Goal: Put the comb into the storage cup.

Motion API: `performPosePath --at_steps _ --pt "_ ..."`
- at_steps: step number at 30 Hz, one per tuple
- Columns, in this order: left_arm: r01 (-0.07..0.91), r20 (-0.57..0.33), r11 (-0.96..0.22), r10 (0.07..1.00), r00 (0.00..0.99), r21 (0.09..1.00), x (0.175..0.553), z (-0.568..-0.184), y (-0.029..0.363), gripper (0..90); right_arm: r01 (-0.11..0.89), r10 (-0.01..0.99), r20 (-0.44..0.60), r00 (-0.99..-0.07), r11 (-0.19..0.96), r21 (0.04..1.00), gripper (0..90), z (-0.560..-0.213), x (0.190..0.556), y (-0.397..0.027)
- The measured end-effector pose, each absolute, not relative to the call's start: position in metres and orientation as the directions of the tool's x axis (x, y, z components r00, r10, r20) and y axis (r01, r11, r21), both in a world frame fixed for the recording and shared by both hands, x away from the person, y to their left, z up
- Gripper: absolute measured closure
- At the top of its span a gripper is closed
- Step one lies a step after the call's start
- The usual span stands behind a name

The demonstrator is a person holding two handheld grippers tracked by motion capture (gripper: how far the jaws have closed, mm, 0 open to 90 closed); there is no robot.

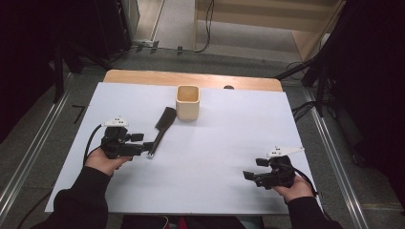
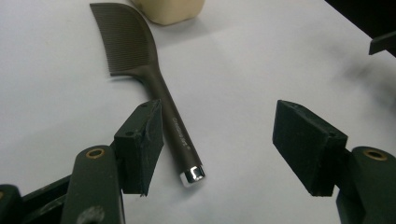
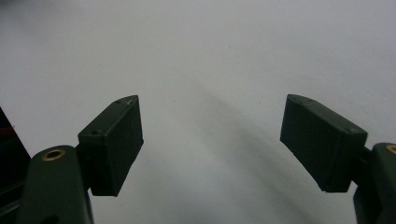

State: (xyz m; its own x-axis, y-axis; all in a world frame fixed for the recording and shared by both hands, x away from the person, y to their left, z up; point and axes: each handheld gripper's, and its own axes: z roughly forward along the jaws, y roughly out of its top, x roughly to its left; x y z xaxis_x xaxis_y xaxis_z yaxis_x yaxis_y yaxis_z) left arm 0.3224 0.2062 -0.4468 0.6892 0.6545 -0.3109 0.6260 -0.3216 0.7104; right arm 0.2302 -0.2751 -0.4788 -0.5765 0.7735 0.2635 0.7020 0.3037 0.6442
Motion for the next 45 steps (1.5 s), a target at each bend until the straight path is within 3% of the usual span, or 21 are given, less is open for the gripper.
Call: performPosePath --at_steps 28,45 --pt "0.615 -0.287 -0.340 0.659 0.695 0.711 0.274 -0.451 0.214 34.0 0.682 0.744 0.259 -0.615 0.337 0.649 19.4 -0.478 0.245 -0.261" --pt "0.622 -0.289 -0.352 0.657 0.697 0.699 0.271 -0.453 0.214 32.3 0.676 0.735 0.256 -0.628 0.351 0.648 19.4 -0.478 0.248 -0.258"
